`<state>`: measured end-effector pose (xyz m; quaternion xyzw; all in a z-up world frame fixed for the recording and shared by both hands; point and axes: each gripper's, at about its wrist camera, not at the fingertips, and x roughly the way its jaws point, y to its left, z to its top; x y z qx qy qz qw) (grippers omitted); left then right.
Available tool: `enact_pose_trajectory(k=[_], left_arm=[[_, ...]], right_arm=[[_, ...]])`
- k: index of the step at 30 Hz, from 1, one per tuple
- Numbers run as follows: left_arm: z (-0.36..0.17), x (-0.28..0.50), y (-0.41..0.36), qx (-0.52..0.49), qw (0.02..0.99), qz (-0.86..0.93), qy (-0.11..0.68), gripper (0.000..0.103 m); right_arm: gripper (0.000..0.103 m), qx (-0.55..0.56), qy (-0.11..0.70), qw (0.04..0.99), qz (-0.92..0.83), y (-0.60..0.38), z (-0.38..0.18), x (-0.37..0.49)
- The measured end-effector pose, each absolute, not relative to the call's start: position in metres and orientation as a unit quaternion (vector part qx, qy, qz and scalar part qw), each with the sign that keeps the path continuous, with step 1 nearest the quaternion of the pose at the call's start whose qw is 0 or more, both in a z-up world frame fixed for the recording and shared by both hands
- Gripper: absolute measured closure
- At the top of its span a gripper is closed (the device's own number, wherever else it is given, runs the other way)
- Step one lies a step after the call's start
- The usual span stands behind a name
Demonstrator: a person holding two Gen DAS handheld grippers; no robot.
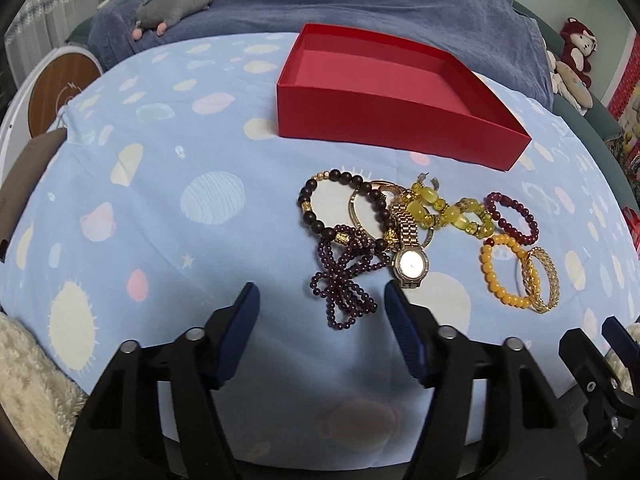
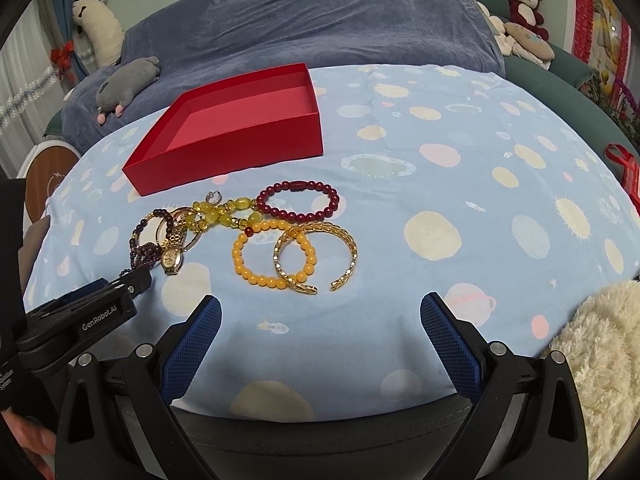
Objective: Organize jewelry
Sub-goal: 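Grasp the purple beaded bow bracelet with left tool while right tool grasps the gold cuff bangle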
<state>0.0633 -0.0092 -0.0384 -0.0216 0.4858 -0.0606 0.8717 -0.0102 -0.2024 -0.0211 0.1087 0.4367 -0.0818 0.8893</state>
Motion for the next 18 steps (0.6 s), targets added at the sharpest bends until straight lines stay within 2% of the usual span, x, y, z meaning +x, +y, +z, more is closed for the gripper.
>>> enact_pose_trajectory(k=[2,4,5,6,8,11,13,18], left_arm=[[-0.039,0.062,-0.009,-0.023,0.874,-0.062,0.481,0.054],[-0.039,0.061,-0.009,-0.024,0.874,-0.07,0.481,0.069],[-0.039,0.061,-0.009,-0.027,0.873,-0.076,0.48,0.081],[-0.04,0.061,-0.008,-0.03,0.872,-0.082,0.481,0.086],[-0.039,0.061,-0.005,-0.037,0.872,-0.085,0.481,0.087],[-0.039,0.062,0.001,-0.054,0.872,-0.085,0.479,0.093],[-0.038,0.061,0.004,-0.06,0.873,-0.083,0.476,0.093],[-0.035,0.057,0.01,-0.069,0.874,-0.085,0.473,0.093]], right_arm=[[0.007,0.117,0.443,0.885,-0.08,-0.206,-0.023,-0.007],[0.007,0.128,0.449,0.881,-0.074,-0.21,-0.025,-0.003],[0.007,0.132,0.451,0.88,-0.071,-0.211,-0.026,-0.001],[0.009,0.135,0.453,0.879,-0.068,-0.212,-0.027,0.002],[0.013,0.135,0.456,0.878,-0.065,-0.213,-0.028,0.008],[0.014,0.124,0.455,0.879,-0.063,-0.213,-0.028,0.018],[0.015,0.117,0.457,0.88,-0.061,-0.213,-0.029,0.024],[0.025,0.1,0.471,0.875,-0.054,-0.211,-0.038,0.039]])
